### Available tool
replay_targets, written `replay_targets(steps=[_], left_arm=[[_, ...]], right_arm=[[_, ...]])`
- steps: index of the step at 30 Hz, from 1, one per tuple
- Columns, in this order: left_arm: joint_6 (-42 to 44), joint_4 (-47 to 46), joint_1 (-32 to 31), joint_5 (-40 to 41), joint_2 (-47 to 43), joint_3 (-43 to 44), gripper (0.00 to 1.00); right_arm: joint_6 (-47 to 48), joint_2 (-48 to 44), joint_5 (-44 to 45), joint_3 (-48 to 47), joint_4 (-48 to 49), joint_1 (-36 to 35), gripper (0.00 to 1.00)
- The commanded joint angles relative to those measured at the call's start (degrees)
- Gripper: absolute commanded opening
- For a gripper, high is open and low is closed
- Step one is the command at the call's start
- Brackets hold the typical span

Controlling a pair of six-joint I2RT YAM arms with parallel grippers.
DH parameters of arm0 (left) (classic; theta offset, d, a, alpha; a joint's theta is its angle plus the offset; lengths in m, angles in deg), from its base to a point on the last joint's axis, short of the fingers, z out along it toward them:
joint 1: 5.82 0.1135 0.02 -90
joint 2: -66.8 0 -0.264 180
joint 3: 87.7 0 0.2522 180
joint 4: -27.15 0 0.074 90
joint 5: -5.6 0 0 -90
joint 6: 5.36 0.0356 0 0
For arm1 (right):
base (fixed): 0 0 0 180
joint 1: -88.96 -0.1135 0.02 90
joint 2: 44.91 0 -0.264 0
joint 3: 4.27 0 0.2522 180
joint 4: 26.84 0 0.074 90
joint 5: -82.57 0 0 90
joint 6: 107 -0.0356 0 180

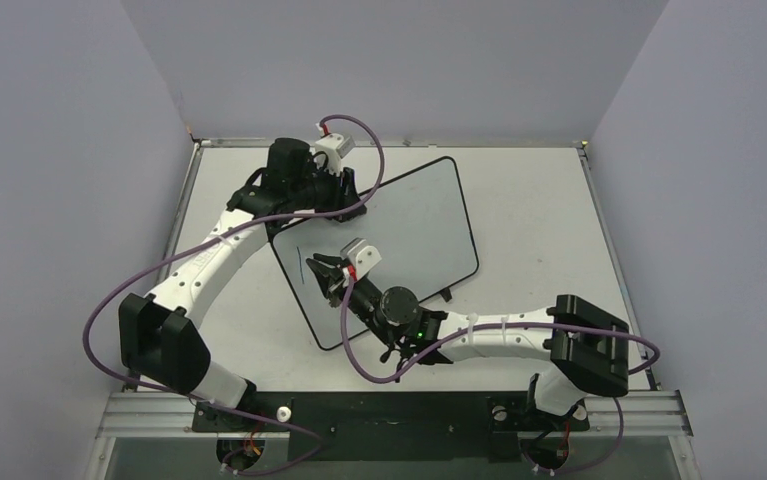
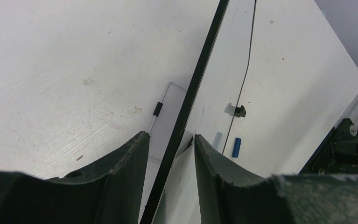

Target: Write a sentence on the whiteboard

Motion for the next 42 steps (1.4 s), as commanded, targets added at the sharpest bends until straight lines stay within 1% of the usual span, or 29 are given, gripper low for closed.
replay_targets(steps=[1,5,13,21,26,33,42], left_arm=[[-0.1,-6.9,-0.3,-0.4,-4.0,-0.1,0.00],[-0.3,-7.6,-0.4,-0.1,-4.2,-0.9,0.00],[-0.5,-7.8,-0.5,1.5,-4.7,-1.6,0.00],[-0.7,-10.0,-0.5,2.2,-6.5,-3.5,0.00],[-1.4,-10.2,-0.5,4.7,-7.1,-4.1,0.00],[-2.5,-12.1,-0.8,7.1,-8.0,-5.7,0.00],[-2.9,-11.3,-1.1,8.0,-7.4,-5.3,0.00]], right_arm=[[1.1,1.9,1.7,-3.8,1.8,0.9,0.00],[1.1,3.1,1.0,-5.7,1.3,1.4,0.00],[1.1,5.0,0.7,-6.5,1.3,1.9,0.00],[0.6,7.0,0.0,-7.8,1.1,2.1,0.00],[0.2,7.9,-0.1,-8.3,1.0,2.1,0.00],[-0.2,8.5,0.3,-8.3,1.6,2.2,0.00],[-0.3,8.8,2.3,-7.9,0.9,2.5,0.00]])
